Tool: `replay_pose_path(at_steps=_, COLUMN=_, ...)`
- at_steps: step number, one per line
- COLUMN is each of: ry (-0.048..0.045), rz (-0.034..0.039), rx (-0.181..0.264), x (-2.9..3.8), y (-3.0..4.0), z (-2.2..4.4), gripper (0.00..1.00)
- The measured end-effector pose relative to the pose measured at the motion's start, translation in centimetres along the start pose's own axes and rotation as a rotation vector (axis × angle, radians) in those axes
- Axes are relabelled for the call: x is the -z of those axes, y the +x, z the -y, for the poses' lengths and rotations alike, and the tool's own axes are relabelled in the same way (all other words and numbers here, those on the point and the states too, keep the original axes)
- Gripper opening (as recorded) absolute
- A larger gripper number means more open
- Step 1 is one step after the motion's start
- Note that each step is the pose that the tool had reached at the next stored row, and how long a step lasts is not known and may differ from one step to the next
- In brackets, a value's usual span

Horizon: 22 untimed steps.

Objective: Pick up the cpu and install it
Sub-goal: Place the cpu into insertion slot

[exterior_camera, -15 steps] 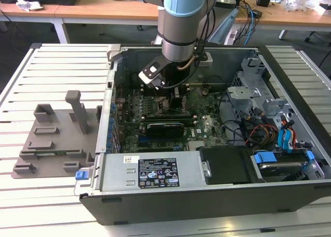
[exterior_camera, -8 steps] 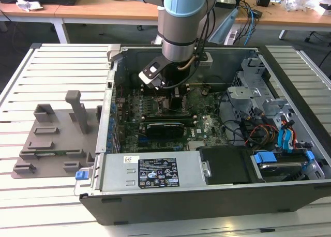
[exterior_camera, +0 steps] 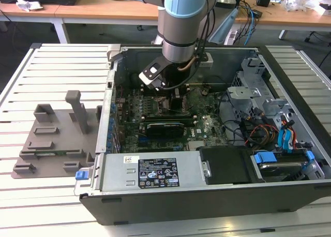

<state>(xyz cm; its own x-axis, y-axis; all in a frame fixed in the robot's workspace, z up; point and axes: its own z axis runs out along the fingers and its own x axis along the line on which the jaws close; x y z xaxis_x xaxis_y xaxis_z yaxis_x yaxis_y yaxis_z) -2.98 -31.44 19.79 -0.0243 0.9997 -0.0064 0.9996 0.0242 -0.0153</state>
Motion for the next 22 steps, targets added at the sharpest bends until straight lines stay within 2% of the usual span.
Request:
replay_pose_path(at_steps=2, ry=0.0001, rz=-0.0004, rx=0.0, x=0.05, y=-0.01, z=-0.01, gripper=0.62)
replay_pose_path(at_steps=6, ry=0.0, rz=-0.0004, rx=0.0, x=0.96, y=0.09, z=0.0, gripper=0.62)
replay_pose_path(at_steps=7, ry=0.0001, rz=-0.0004, rx=0.0, x=1.36, y=0.18, z=0.0, gripper=0.61)
replay_pose_path(at_steps=9, ry=0.0, rz=-0.0003, rx=0.0, x=1.66, y=0.22, z=0.0, gripper=0.48)
replay_pose_path(at_steps=10, ry=0.0, rz=-0.0002, rx=0.0, x=1.83, y=0.22, z=0.01, gripper=0.36)
replay_pose_path(at_steps=11, ry=0.0, rz=-0.0001, rx=0.0, x=1.94, y=0.22, z=0.01, gripper=0.29)
replay_pose_path(at_steps=12, ry=0.0001, rz=0.0001, rx=0.0, x=2.03, y=0.23, z=0.01, gripper=0.29)
replay_pose_path(at_steps=15, ry=0.0001, rz=0.0025, rx=0.0, x=2.56, y=0.24, z=0.02, gripper=0.11)
replay_pose_path(at_steps=16, ry=0.0001, rz=0.0042, rx=0.0, x=3.06, y=0.24, z=0.03, gripper=0.11)
replay_pose_path(at_steps=22, ry=0.0002, rz=0.0057, rx=0.0, x=4.14, y=0.24, z=0.04, gripper=0.11)
